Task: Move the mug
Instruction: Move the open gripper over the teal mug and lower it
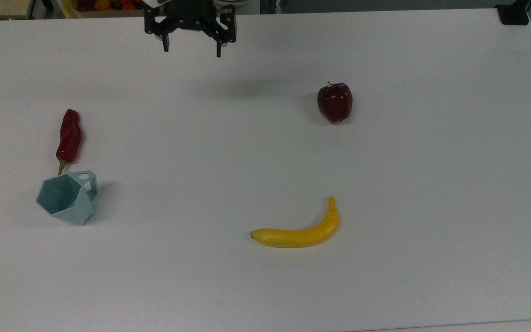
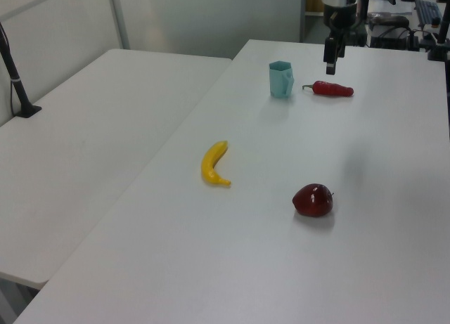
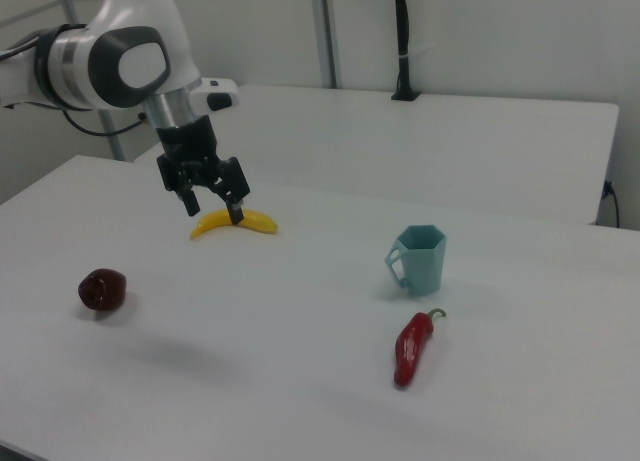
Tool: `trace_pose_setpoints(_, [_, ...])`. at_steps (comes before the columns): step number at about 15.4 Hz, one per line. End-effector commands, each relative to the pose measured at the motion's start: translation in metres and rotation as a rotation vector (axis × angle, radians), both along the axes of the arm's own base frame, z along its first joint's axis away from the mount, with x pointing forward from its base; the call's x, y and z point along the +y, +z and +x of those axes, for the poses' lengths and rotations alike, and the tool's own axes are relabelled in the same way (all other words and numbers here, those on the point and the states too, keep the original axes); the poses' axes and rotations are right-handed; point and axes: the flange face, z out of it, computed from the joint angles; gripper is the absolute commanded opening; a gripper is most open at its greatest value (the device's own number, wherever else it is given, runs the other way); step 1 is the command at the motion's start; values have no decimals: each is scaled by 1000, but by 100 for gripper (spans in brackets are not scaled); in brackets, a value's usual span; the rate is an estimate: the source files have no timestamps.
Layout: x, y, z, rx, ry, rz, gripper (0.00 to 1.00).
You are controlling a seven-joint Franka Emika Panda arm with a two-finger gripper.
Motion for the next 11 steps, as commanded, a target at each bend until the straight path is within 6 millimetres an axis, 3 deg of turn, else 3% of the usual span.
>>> trace_pose_setpoints(1, [-37,-9,23,-22,-130,6,99])
trace_pose_setpoints(4, [-70,-27,50,-80,-303,8,100])
trace_pose_setpoints(11, [-146,-92,98,-226,-556,20,100])
